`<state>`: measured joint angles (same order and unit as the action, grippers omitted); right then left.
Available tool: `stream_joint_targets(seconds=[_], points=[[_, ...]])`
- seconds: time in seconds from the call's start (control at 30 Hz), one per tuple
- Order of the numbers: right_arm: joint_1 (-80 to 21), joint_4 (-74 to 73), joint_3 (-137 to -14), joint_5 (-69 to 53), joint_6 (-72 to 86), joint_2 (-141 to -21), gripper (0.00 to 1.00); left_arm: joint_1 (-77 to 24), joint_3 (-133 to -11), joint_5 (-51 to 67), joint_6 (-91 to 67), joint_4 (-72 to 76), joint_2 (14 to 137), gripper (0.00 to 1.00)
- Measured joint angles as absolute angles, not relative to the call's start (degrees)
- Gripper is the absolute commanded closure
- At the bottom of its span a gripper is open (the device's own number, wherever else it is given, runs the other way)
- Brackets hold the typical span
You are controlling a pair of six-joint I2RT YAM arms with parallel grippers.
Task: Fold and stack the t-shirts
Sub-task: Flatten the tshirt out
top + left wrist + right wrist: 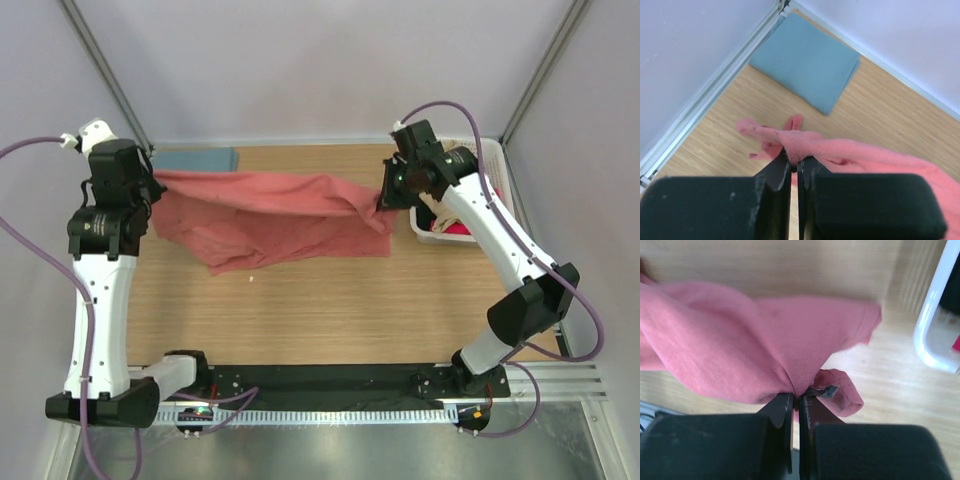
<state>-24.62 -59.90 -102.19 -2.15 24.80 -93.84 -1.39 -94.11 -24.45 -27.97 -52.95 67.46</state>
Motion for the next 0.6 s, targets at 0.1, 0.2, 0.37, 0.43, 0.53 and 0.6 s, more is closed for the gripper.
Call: stream_joint_targets(seconds=[0.1, 0.2, 0.37, 0.43, 0.53, 0.6], points=[[-24.6, -59.9, -93.4, -3.8, 25.2, -90.0, 0.97, -1.4, -86.8, -24.2, -28.4, -52.0, 63.3, 0.97], [-24.6, -60.5, -84.0, -5.3, 25.6, -86.4, 0.98, -1.4, -75.6, -22.2, -30.1, -51.7, 59.4, 0.97], [-24.6, -62.2, -79.7, -5.4, 25.5, -85.6, 0.99, -1.4, -64.0, -16.7, -32.6, -53.8, 63.2, 1.00], [-24.5, -62.0, -80.2, -5.2, 25.3, -85.7, 0.99, -1.4, -63.3, -14.4, -32.8, -54.6, 67.6, 1.00], [-23.9, -61.4, -82.6, -5.1, 25.2, -88.1, 0.99, -1.4, -65.5, -11.7, -32.8, -54.7, 73.5, 0.98], [-23.0, -60.3, -84.8, -5.4, 25.2, -91.5, 0.99, -1.4, -68.8, -9.6, -32.8, -54.6, 78.3, 0.98]])
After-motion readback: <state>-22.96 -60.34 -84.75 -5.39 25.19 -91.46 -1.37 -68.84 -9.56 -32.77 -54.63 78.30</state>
